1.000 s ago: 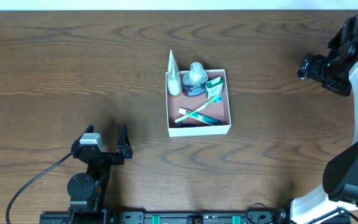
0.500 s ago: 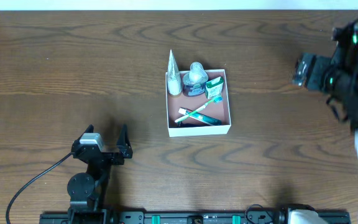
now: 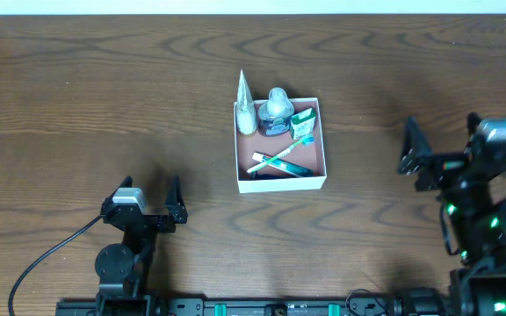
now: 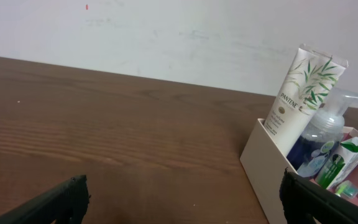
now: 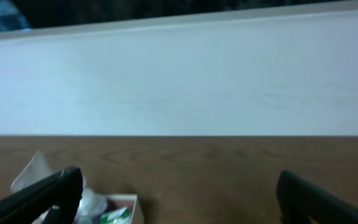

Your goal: Pack container

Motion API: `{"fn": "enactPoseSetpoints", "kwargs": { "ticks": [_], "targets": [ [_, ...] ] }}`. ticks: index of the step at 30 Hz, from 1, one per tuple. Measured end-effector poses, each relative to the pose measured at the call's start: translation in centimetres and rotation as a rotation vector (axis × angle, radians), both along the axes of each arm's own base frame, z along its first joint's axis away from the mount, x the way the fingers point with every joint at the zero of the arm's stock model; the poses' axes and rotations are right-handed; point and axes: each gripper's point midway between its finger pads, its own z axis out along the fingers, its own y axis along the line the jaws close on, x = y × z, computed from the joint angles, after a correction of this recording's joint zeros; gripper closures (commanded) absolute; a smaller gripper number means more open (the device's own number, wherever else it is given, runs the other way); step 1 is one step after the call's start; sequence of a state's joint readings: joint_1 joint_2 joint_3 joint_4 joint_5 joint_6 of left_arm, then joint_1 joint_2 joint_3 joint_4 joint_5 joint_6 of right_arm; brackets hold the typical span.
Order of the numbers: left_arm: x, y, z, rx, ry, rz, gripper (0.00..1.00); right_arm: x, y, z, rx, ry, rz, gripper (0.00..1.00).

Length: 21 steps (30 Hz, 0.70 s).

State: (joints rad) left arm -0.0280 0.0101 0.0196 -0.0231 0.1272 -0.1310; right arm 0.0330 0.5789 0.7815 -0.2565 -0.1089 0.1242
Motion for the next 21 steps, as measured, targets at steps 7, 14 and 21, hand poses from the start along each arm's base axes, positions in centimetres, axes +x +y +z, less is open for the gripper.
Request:
{"fn": "enactPoseSetpoints", "kwargs": {
  "ticks": [7,14,21],
  "targets": [
    [0.0,0.0,0.0,0.000,0.000,0.000,0.02,-1.4,0.9,-4.3,-0.022,-0.154,0.054,0.01],
    [0.0,0.0,0.0,0.000,0.000,0.000,0.02,-2.9,1.3,-7.4,-0.027,-0.292,0.078,0.01],
    [0.0,0.0,0.0,0.000,0.000,0.000,0.02,-3.4,1.5,-9.9,-0.028,-0.303,0.091,0.01]
  ]
}}
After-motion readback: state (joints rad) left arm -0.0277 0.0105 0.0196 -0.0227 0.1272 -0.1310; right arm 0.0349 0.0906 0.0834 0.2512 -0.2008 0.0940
